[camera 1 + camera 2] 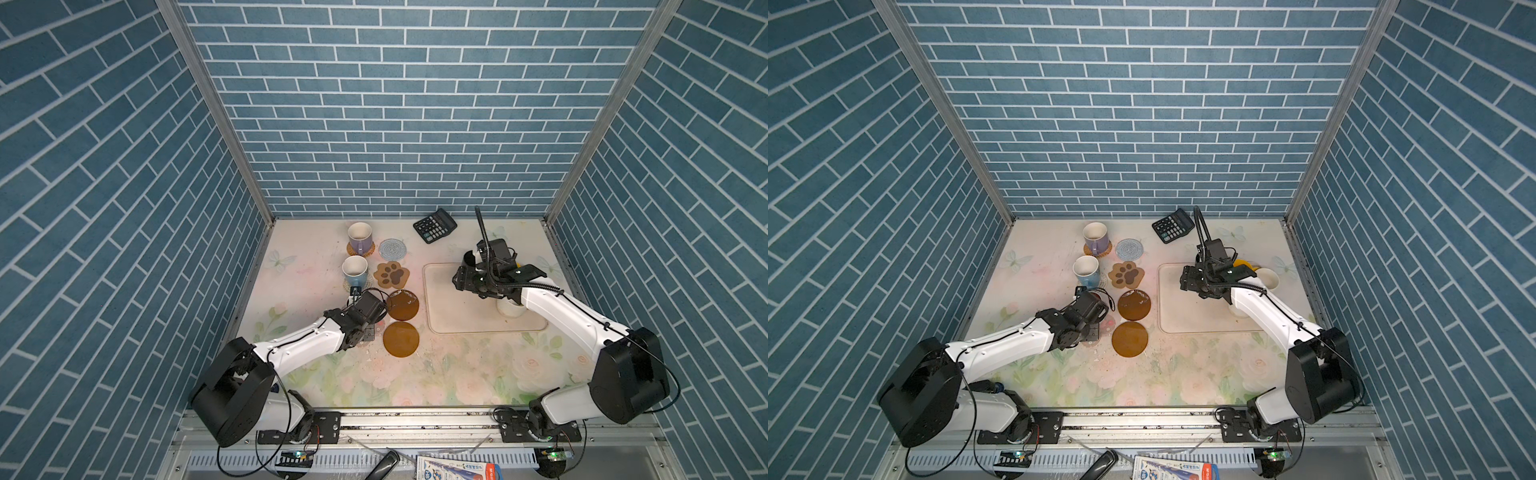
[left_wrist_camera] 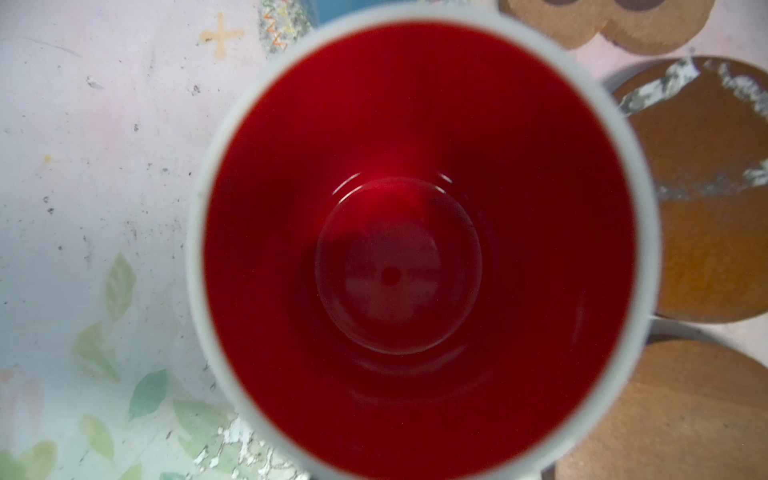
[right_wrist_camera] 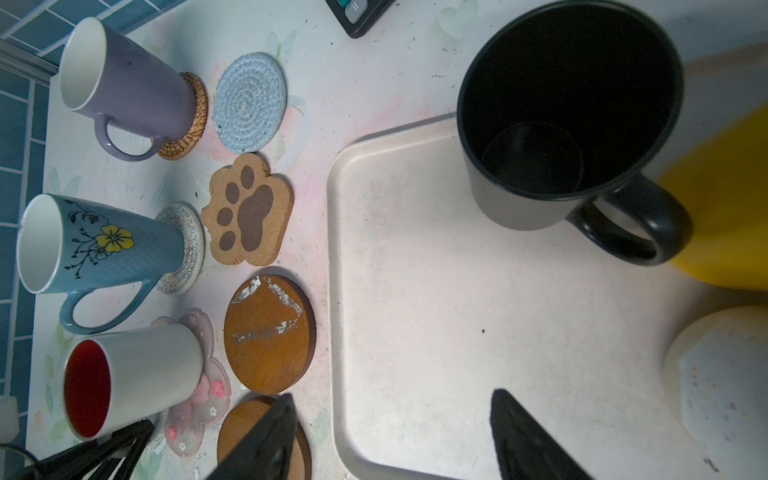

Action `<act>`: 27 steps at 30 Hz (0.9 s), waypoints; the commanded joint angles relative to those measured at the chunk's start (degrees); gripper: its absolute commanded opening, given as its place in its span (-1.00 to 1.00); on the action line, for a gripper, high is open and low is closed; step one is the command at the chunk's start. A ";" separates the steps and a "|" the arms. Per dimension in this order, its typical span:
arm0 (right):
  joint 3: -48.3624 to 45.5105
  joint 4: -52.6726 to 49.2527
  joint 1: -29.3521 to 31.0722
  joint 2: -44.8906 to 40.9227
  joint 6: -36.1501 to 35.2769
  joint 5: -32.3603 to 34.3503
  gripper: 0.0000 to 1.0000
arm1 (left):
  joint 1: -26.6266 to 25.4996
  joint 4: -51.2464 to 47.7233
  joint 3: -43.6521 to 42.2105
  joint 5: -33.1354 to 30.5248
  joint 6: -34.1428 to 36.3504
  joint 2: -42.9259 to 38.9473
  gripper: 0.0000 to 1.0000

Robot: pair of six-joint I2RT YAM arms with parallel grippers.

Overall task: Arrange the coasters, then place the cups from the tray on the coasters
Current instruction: 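Set the red-lined mug down and open the left gripper while the right gripper lowers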

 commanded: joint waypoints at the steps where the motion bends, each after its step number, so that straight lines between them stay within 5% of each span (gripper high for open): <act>1: 0.80 -1.14 0.25 -2.78 -2.35 0.95 0.49 | 0.28 0.04 0.03 -1.75 -1.11 -1.62 -0.02; 7: 6.80 -7.83 0.23 -0.12 -8.95 3.31 0.28 | 0.33 -2.50 -1.29 -2.67 -1.49 -5.84 0.46; 12: 13.13 -14.78 -0.57 4.17 -15.99 6.27 0.38 | 0.33 -6.07 -0.33 -1.39 -1.75 -11.01 0.95; 18: 14.69 -15.64 -1.68 6.12 -24.92 7.64 0.62 | 0.28 -9.99 4.95 2.11 -1.04 -16.28 0.99; 27: 15.61 -17.68 -8.11 9.14 -31.00 3.42 0.60 | 0.49 -15.58 17.56 4.05 2.50 -13.84 0.99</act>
